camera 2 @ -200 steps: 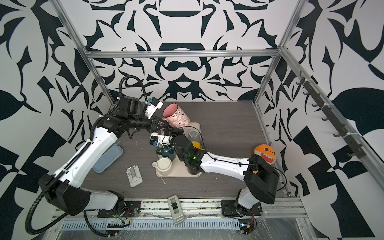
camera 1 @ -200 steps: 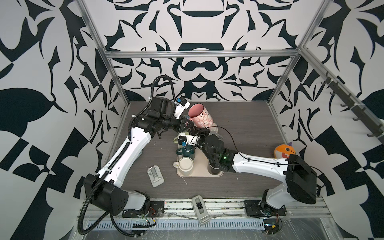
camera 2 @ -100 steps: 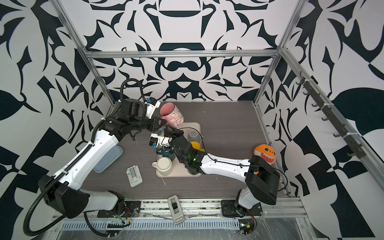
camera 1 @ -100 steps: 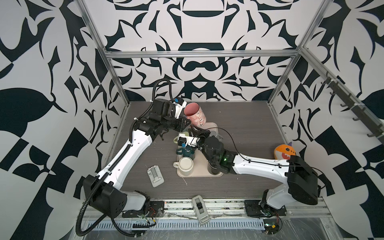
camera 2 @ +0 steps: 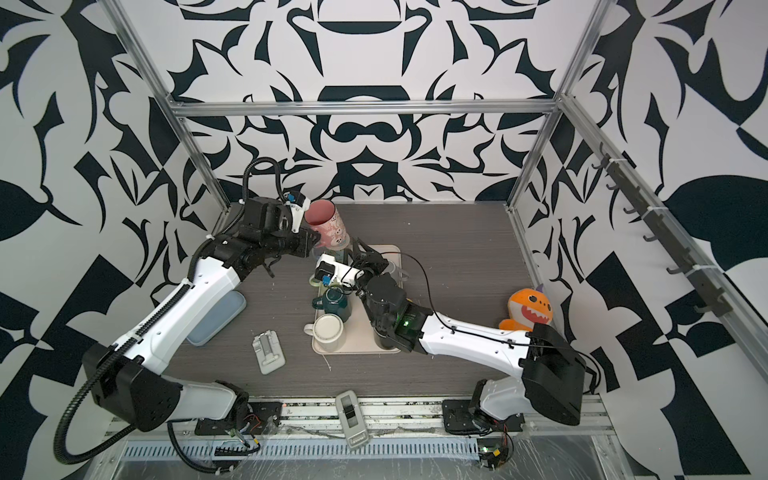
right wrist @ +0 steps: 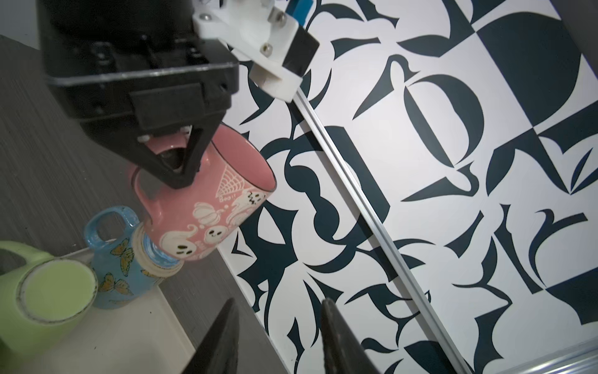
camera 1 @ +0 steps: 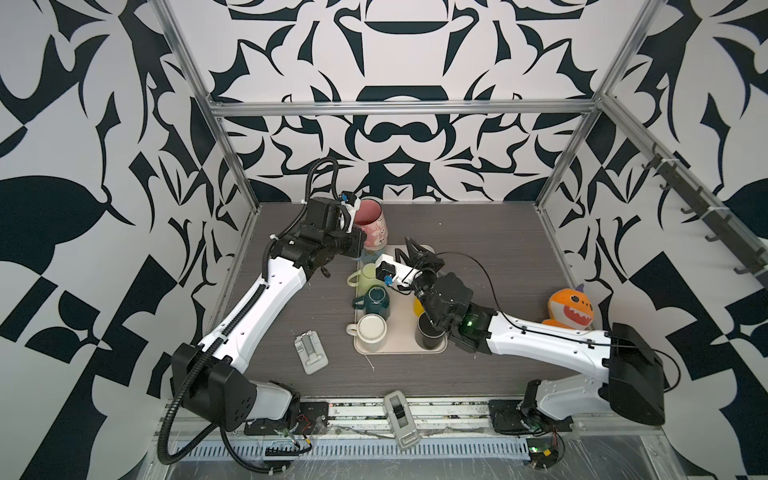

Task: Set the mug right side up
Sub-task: 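Open the right gripper and carry the pink mug away with the left gripper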

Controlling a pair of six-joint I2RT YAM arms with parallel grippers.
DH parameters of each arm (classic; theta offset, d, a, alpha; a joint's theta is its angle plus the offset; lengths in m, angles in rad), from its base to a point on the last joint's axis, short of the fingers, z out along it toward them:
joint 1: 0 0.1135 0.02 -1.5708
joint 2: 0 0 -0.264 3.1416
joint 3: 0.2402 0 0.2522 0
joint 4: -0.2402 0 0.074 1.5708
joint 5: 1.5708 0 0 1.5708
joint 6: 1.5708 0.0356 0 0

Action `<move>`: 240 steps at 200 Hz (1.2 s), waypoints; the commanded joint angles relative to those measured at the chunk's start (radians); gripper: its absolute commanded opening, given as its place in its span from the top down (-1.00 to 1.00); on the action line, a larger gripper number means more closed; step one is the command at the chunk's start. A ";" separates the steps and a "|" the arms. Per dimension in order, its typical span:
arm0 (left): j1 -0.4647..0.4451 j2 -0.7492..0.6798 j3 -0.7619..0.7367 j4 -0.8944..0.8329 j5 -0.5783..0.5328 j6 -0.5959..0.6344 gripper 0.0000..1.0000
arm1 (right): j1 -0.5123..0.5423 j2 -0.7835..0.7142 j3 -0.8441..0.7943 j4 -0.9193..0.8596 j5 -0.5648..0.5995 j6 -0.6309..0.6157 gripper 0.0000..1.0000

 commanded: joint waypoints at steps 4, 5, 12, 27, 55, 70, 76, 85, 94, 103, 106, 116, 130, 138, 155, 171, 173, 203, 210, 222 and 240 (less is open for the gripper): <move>0.035 0.022 0.086 0.121 -0.112 0.033 1.00 | -0.001 -0.063 -0.013 0.010 0.055 0.111 0.19; 0.038 0.024 0.088 0.119 -0.114 0.034 1.00 | -0.001 -0.065 -0.014 0.009 0.056 0.115 0.19; 0.055 0.038 0.099 0.119 -0.125 0.037 1.00 | -0.001 -0.080 -0.016 -0.014 0.058 0.150 0.19; 0.099 0.069 0.114 0.123 -0.142 0.038 1.00 | -0.006 -0.111 -0.024 -0.071 0.060 0.221 0.18; 0.191 0.132 0.127 0.162 -0.125 0.035 1.00 | -0.021 -0.165 -0.031 -0.186 0.052 0.362 0.18; 0.234 0.168 0.129 0.189 -0.108 0.032 1.00 | -0.033 -0.187 -0.033 -0.246 0.032 0.437 0.14; 0.247 0.184 0.130 0.200 -0.100 0.035 1.00 | -0.044 -0.193 -0.029 -0.282 0.019 0.474 0.11; 0.266 0.208 0.128 0.218 -0.097 0.036 1.00 | -0.064 -0.198 -0.016 -0.344 -0.007 0.541 0.09; 0.285 0.234 0.128 0.233 -0.086 0.041 1.00 | -0.090 -0.202 -0.006 -0.406 -0.035 0.610 0.08; 0.301 0.257 0.126 0.255 -0.083 0.042 1.00 | -0.114 -0.204 -0.006 -0.449 -0.062 0.671 0.07; 0.307 0.265 0.127 0.262 -0.081 0.043 1.00 | -0.121 -0.208 -0.008 -0.460 -0.074 0.690 0.07; 0.322 0.288 0.124 0.284 -0.061 0.045 1.00 | -0.148 -0.216 -0.018 -0.478 -0.099 0.750 0.06; 0.339 0.316 0.113 0.325 -0.047 0.042 1.00 | -0.166 -0.234 -0.043 -0.491 -0.137 0.816 0.03; 0.343 0.331 0.108 0.346 -0.048 0.048 1.00 | -0.170 -0.242 -0.058 -0.491 -0.146 0.841 0.02; 0.353 0.366 0.103 0.385 -0.058 0.063 1.00 | -0.177 -0.260 -0.082 -0.494 -0.150 0.876 -0.03; 0.360 0.395 0.091 0.435 -0.062 0.071 1.00 | -0.185 -0.275 -0.099 -0.497 -0.150 0.908 -0.07; 0.361 0.399 0.089 0.441 -0.061 0.072 1.00 | -0.185 -0.277 -0.100 -0.500 -0.153 0.913 -0.08; 0.368 0.445 0.090 0.474 -0.037 0.075 1.00 | -0.195 -0.295 -0.108 -0.532 -0.186 0.954 -0.12; 0.368 0.457 0.094 0.472 -0.036 0.075 1.00 | -0.196 -0.297 -0.107 -0.540 -0.189 0.959 -0.13; 0.370 0.475 0.104 0.463 -0.030 0.075 1.00 | -0.199 -0.297 -0.106 -0.550 -0.195 0.969 -0.14; 0.372 0.507 0.121 0.444 -0.027 0.079 1.00 | -0.202 -0.294 -0.106 -0.559 -0.211 0.982 -0.17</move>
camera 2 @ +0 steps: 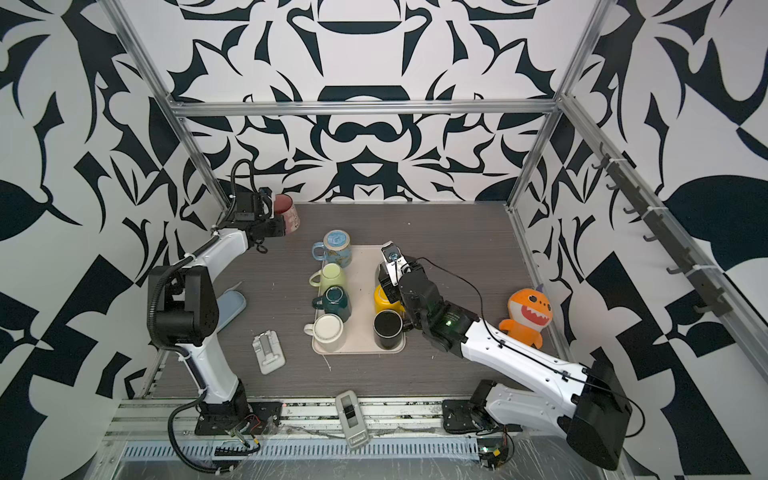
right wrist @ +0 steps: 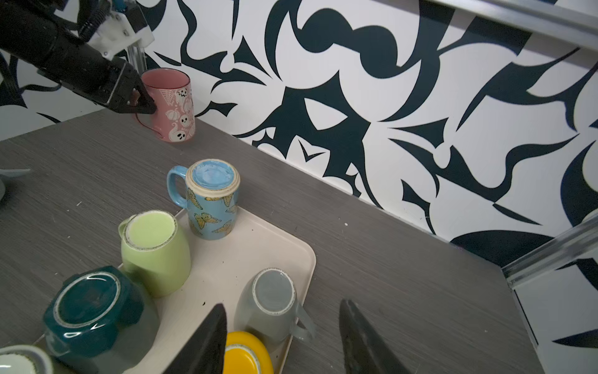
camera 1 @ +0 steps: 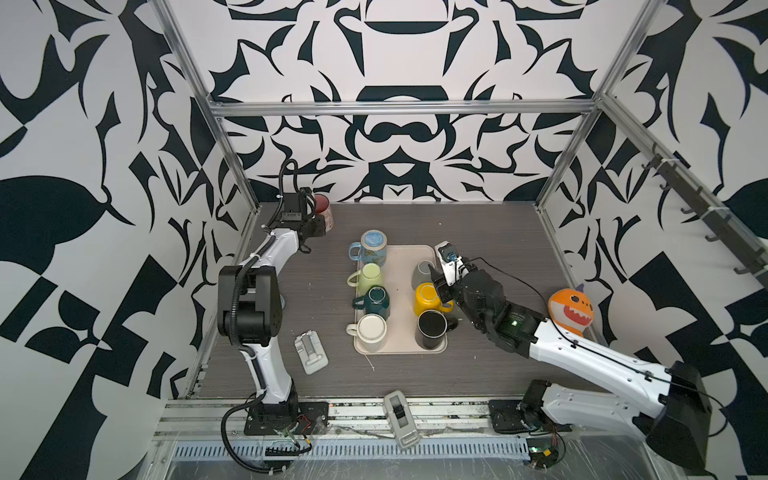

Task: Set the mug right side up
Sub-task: 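Open the right gripper and carry the pink mug away with the left gripper, then lower the pink mug upright onto the table beyond the tray, release with left gripper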

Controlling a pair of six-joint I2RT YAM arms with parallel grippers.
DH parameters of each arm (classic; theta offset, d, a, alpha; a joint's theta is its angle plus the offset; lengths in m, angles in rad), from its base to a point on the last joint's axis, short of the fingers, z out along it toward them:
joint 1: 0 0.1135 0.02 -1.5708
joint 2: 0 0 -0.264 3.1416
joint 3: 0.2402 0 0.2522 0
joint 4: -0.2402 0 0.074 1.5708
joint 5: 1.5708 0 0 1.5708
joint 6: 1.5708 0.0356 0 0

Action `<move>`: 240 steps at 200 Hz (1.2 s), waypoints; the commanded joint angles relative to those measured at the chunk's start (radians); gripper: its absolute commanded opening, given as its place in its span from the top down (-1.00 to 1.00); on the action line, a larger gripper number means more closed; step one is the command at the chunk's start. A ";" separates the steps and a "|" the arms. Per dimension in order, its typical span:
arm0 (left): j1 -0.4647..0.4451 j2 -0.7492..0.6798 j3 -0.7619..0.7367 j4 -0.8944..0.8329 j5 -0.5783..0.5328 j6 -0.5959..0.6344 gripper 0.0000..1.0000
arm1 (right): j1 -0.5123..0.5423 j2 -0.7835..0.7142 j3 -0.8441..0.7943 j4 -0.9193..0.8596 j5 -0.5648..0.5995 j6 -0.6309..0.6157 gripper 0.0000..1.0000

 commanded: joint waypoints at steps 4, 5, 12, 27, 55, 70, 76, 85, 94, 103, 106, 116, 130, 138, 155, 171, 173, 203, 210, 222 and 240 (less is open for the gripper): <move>0.009 0.025 0.051 0.100 0.023 0.016 1.00 | -0.008 -0.015 0.002 -0.010 -0.030 0.057 -0.17; 0.009 0.027 0.052 0.098 0.021 0.018 1.00 | -0.008 -0.014 0.002 -0.011 -0.030 0.057 -0.17; 0.010 0.039 0.058 0.096 0.009 0.019 1.00 | -0.008 -0.012 0.003 -0.013 -0.033 0.064 -0.17; 0.015 0.058 0.065 0.093 0.003 0.020 1.00 | -0.008 -0.010 0.004 -0.014 -0.037 0.071 -0.18; 0.018 0.079 0.078 0.075 0.007 0.023 1.00 | -0.010 -0.006 0.004 -0.019 -0.039 0.079 -0.20; 0.019 0.082 0.076 0.070 0.001 0.026 1.00 | -0.010 -0.003 0.004 -0.020 -0.039 0.081 -0.20; 0.020 0.084 0.077 0.067 0.001 0.027 1.00 | -0.010 -0.001 0.004 -0.020 -0.039 0.081 -0.20; 0.020 0.084 0.076 0.063 -0.003 0.028 1.00 | -0.010 0.003 0.006 -0.023 -0.041 0.082 -0.20; 0.019 0.084 0.075 0.058 -0.003 0.028 1.00 | -0.009 0.006 0.007 -0.023 -0.043 0.083 -0.20; 0.020 0.084 0.075 0.053 -0.004 0.027 1.00 | -0.010 0.009 0.009 -0.021 -0.045 0.084 -0.20; 0.019 0.085 0.075 0.053 -0.004 0.028 1.00 | -0.010 0.011 0.009 -0.020 -0.045 0.084 -0.21; 0.019 0.086 0.075 0.046 -0.006 0.027 1.00 | -0.010 0.014 0.010 -0.019 -0.046 0.085 -0.21; 0.020 0.091 0.077 0.037 -0.010 0.027 1.00 | -0.011 0.019 0.012 -0.019 -0.048 0.085 -0.21; 0.019 0.094 0.077 0.030 -0.011 0.028 1.00 | -0.011 0.020 0.012 -0.018 -0.047 0.085 -0.21; 0.020 0.097 0.076 0.015 -0.015 0.027 0.81 | -0.011 0.021 0.012 -0.018 -0.049 0.088 -0.21; 0.020 0.095 0.074 0.004 -0.013 0.023 0.58 | -0.011 0.024 0.012 -0.018 -0.049 0.090 -0.21; 0.020 0.093 0.072 0.004 -0.013 0.023 0.56 | -0.011 0.025 0.012 -0.017 -0.050 0.090 -0.21; 0.019 0.075 0.054 0.003 -0.010 0.024 0.05 | -0.011 0.029 0.011 -0.017 -0.053 0.102 -0.21; 0.020 0.069 0.050 0.001 -0.013 0.026 -0.06 | -0.011 0.031 0.010 -0.017 -0.055 0.106 -0.22; 0.020 0.058 0.046 -0.010 -0.016 0.027 -0.19 | -0.011 0.032 0.011 -0.015 -0.057 0.109 -0.22; 0.020 0.022 0.043 -0.043 -0.022 0.030 -0.24 | -0.011 0.036 0.010 -0.013 -0.060 0.112 -0.22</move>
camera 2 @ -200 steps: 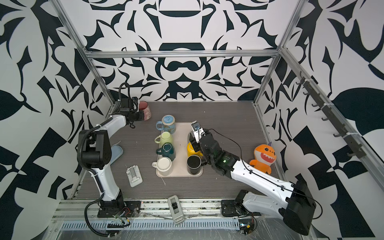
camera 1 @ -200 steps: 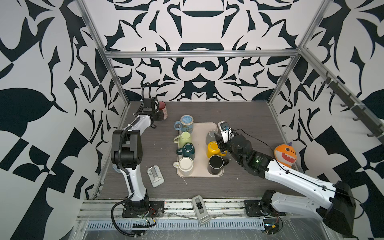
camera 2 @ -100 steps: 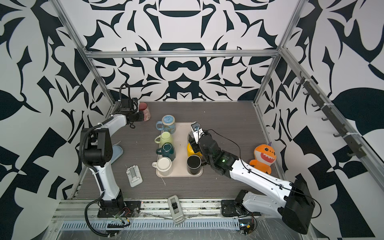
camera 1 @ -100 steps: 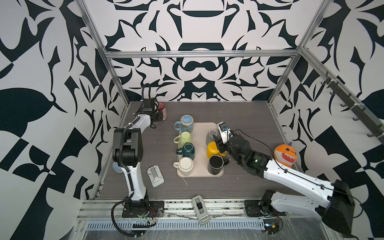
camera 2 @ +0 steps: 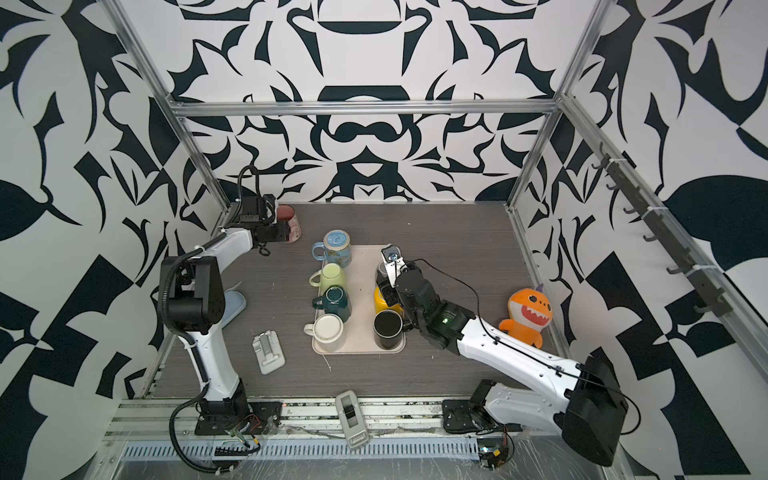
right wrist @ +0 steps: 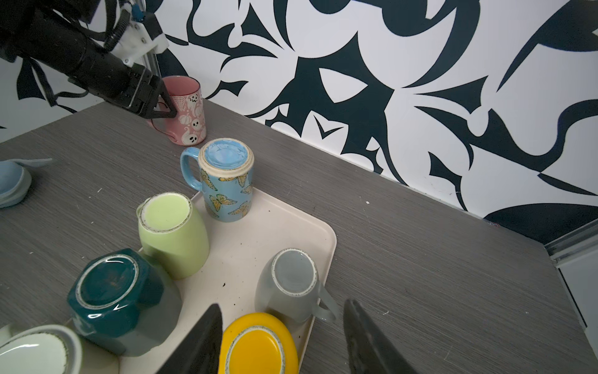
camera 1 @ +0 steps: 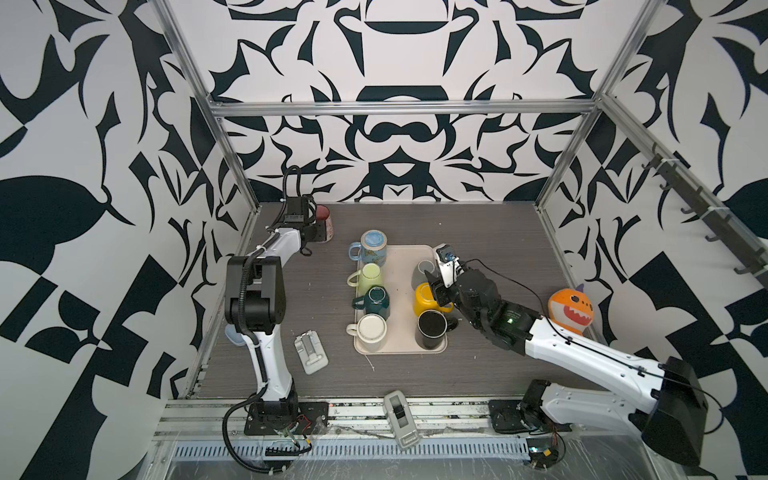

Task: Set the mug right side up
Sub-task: 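Lower the pink mug upright onto the table beyond the tray, release with left gripper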

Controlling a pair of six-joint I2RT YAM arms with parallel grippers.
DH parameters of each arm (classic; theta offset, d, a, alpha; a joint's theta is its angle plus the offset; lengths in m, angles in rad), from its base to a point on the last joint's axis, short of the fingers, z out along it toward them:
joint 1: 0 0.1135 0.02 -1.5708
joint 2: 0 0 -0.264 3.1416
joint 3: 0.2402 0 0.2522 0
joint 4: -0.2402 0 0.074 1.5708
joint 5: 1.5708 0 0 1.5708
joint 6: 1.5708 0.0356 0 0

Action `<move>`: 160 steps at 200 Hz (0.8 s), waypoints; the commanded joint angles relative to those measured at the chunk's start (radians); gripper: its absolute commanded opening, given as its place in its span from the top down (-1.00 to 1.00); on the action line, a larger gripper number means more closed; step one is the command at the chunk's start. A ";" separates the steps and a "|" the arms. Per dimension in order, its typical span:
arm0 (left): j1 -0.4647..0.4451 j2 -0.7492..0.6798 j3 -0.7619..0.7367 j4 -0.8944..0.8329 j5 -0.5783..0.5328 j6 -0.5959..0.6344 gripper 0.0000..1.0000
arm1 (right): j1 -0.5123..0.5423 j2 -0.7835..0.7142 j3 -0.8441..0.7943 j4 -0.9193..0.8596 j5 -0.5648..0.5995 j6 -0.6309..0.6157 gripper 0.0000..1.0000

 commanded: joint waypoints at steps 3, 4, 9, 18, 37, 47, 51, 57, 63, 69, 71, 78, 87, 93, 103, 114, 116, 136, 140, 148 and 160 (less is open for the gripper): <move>0.004 -0.081 0.006 -0.033 -0.011 0.004 -0.24 | -0.004 0.001 0.012 0.031 -0.007 0.023 -0.21; 0.004 -0.085 0.005 -0.034 -0.011 0.002 -0.24 | -0.004 0.001 0.012 0.032 -0.007 0.024 -0.22; 0.004 -0.103 -0.001 -0.041 -0.012 -0.003 -0.24 | -0.004 0.001 0.012 0.031 -0.008 0.024 -0.22; 0.003 -0.148 -0.015 -0.049 -0.018 -0.020 -0.24 | -0.004 0.004 0.013 0.031 -0.009 0.025 -0.22; 0.004 -0.257 -0.047 -0.076 -0.022 -0.102 -0.24 | -0.006 0.017 0.023 0.026 -0.011 0.036 -0.24; 0.005 -0.317 -0.053 -0.104 -0.020 -0.178 -0.23 | -0.012 0.029 0.036 0.015 -0.022 0.049 -0.24; 0.004 -0.338 -0.053 -0.121 -0.017 -0.213 -0.23 | -0.015 0.035 0.042 0.010 -0.027 0.056 -0.24; 0.004 -0.374 -0.053 -0.149 -0.006 -0.282 -0.24 | -0.021 0.045 0.052 -0.003 -0.035 0.067 -0.25; 0.005 -0.405 -0.055 -0.173 0.007 -0.362 -0.24 | -0.027 0.056 0.065 -0.014 -0.043 0.077 -0.25; 0.004 -0.438 -0.065 -0.193 0.042 -0.458 -0.24 | -0.032 0.068 0.074 -0.022 -0.052 0.086 -0.25; 0.003 -0.449 -0.070 -0.195 0.054 -0.486 -0.24 | -0.034 0.072 0.079 -0.026 -0.054 0.089 -0.25; 0.005 -0.488 -0.101 -0.188 0.113 -0.603 -0.24 | -0.040 0.085 0.089 -0.032 -0.066 0.098 -0.25; 0.004 -0.538 -0.164 -0.140 0.199 -0.774 -0.23 | -0.046 0.101 0.104 -0.038 -0.075 0.111 -0.25; 0.005 -0.573 -0.220 -0.075 0.247 -0.895 -0.22 | -0.052 0.110 0.112 -0.041 -0.083 0.121 -0.25; 0.002 -0.623 -0.330 0.055 0.296 -1.094 -0.21 | -0.064 0.123 0.126 -0.049 -0.100 0.138 -0.26; -0.008 -0.670 -0.449 0.202 0.302 -1.297 -0.18 | -0.077 0.131 0.137 -0.057 -0.117 0.156 -0.26; -0.010 -0.678 -0.469 0.225 0.297 -1.326 -0.17 | -0.078 0.133 0.139 -0.058 -0.119 0.158 -0.26; -0.057 -0.761 -0.600 0.323 0.184 -1.553 -0.14 | -0.096 0.131 0.148 -0.066 -0.141 0.179 -0.26; -0.070 -0.771 -0.612 0.321 0.159 -1.575 -0.14 | -0.099 0.129 0.149 -0.068 -0.144 0.182 -0.26; -0.096 -0.785 -0.624 0.313 0.107 -1.610 -0.15 | -0.106 0.125 0.148 -0.071 -0.146 0.187 -0.25; -0.127 -0.788 -0.624 0.281 0.051 -1.657 -0.13 | -0.114 0.118 0.145 -0.074 -0.146 0.192 -0.26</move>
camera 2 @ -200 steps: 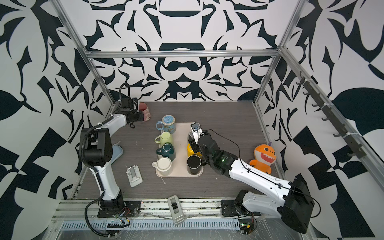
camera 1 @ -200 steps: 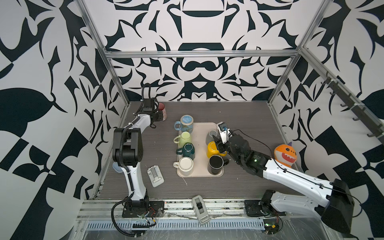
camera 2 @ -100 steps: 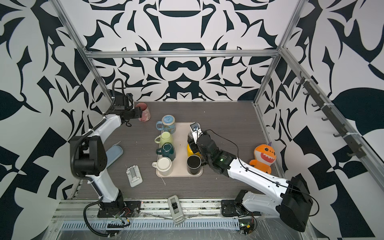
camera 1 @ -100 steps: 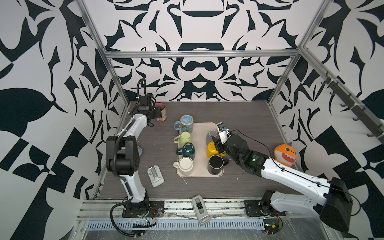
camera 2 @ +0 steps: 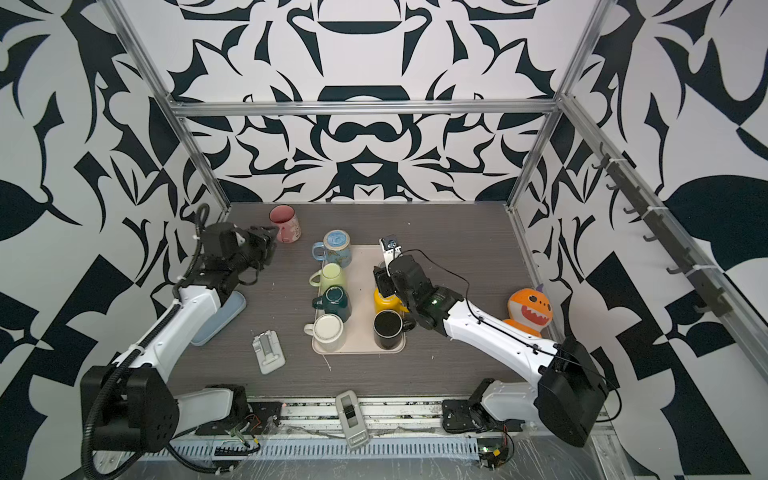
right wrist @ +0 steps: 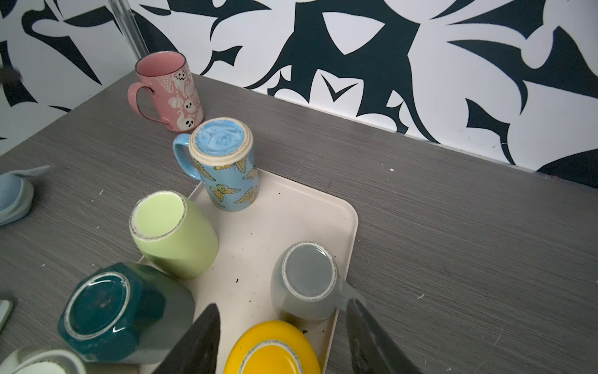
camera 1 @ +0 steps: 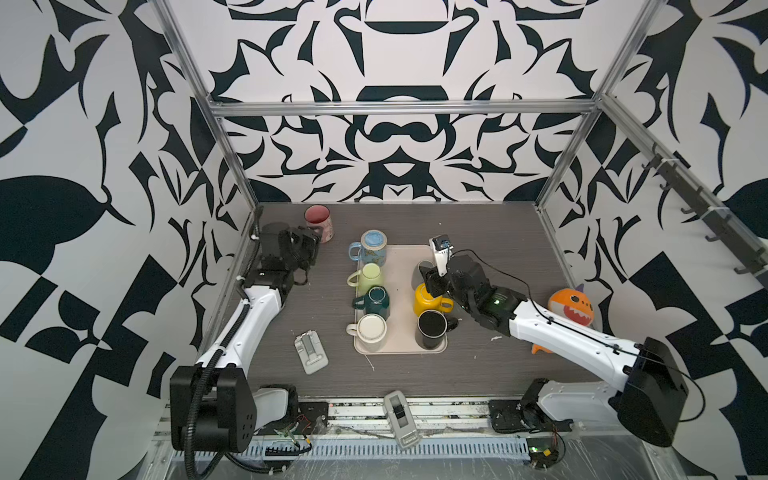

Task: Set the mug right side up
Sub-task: 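Lower the pink mug upright onto the table beyond the tray, release with left gripper, then move the left gripper onto the upside-down blue butterfly mug and grasp it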

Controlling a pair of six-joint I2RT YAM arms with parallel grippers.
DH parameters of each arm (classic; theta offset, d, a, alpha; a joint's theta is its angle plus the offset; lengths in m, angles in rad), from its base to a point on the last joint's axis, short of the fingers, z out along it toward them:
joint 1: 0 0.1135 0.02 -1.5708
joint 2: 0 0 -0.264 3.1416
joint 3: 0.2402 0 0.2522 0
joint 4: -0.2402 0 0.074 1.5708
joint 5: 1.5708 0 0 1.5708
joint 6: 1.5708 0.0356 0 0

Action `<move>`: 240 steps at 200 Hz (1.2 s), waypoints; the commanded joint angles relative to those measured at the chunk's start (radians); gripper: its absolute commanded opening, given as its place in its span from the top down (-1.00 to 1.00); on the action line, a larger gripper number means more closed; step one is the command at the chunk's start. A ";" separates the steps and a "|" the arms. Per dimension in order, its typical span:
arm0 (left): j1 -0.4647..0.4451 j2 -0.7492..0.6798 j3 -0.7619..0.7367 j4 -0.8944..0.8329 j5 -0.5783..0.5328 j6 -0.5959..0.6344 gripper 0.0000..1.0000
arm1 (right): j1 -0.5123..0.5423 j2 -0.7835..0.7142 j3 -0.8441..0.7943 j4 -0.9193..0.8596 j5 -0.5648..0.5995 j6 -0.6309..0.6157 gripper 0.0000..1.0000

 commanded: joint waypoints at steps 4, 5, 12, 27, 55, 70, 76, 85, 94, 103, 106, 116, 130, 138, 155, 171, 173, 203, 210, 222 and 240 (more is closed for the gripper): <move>-0.059 -0.043 -0.002 0.075 -0.118 -0.325 -0.12 | -0.016 -0.028 0.037 -0.002 -0.022 0.041 -0.26; -0.060 -0.040 -0.001 0.074 -0.117 -0.330 -0.12 | -0.018 -0.028 0.036 -0.002 -0.023 0.041 -0.26; -0.061 -0.022 0.004 0.070 -0.100 -0.363 -0.11 | -0.022 -0.031 0.033 -0.002 -0.023 0.041 -0.26; -0.063 0.022 0.007 0.089 -0.077 -0.431 -0.12 | -0.029 -0.035 0.027 -0.008 -0.025 0.047 -0.26; -0.074 0.159 -0.005 0.175 -0.060 -0.548 -0.12 | -0.040 -0.050 0.016 -0.019 -0.025 0.051 -0.26; -0.085 0.212 -0.006 0.222 -0.065 -0.590 -0.12 | -0.049 -0.062 0.010 -0.023 -0.025 0.053 -0.26; -0.089 0.232 -0.003 0.233 -0.067 -0.599 -0.12 | -0.052 -0.066 0.007 -0.025 -0.024 0.053 -0.26; -0.094 0.261 0.009 0.244 -0.067 -0.608 -0.11 | -0.058 -0.073 0.006 -0.028 -0.024 0.053 -0.26; -0.099 0.288 0.024 0.247 -0.064 -0.610 -0.10 | -0.064 -0.078 0.006 -0.033 -0.024 0.053 -0.26; -0.103 0.311 0.037 0.253 -0.066 -0.608 -0.09 | -0.070 -0.084 0.004 -0.037 -0.024 0.052 -0.26; -0.106 0.317 0.041 0.254 -0.068 -0.608 -0.09 | -0.072 -0.086 0.003 -0.037 -0.024 0.052 -0.25; -0.110 0.338 0.052 0.257 -0.072 -0.608 -0.09 | -0.077 -0.091 0.000 -0.037 -0.025 0.053 -0.26; -0.113 0.357 0.061 0.260 -0.076 -0.611 -0.08 | -0.084 -0.097 -0.005 -0.039 -0.026 0.055 -0.26; -0.113 0.366 0.061 0.263 -0.077 -0.614 -0.08 | -0.086 -0.098 -0.007 -0.040 -0.027 0.056 -0.26; -0.117 0.380 0.060 0.265 -0.078 -0.620 -0.08 | -0.094 -0.099 -0.010 -0.042 -0.030 0.060 -0.26; -0.122 0.395 0.063 0.270 -0.075 -0.626 -0.08 | -0.100 -0.095 -0.013 -0.041 -0.036 0.064 -0.26; -0.123 0.397 0.063 0.270 -0.074 -0.627 -0.08 | -0.101 -0.094 -0.013 -0.041 -0.037 0.064 -0.26; -0.140 0.438 0.066 0.305 -0.057 -0.652 -0.08 | -0.108 -0.088 -0.011 -0.041 -0.044 0.066 -0.26; -0.144 0.451 0.066 0.315 -0.056 -0.660 -0.08 | -0.111 -0.089 -0.011 -0.042 -0.044 0.067 -0.26; -0.148 0.471 0.066 0.345 -0.050 -0.671 -0.08 | -0.113 -0.088 -0.011 -0.042 -0.046 0.066 -0.26; -0.154 0.505 0.071 0.399 -0.032 -0.691 -0.07 | -0.116 -0.088 -0.012 -0.044 -0.046 0.066 -0.26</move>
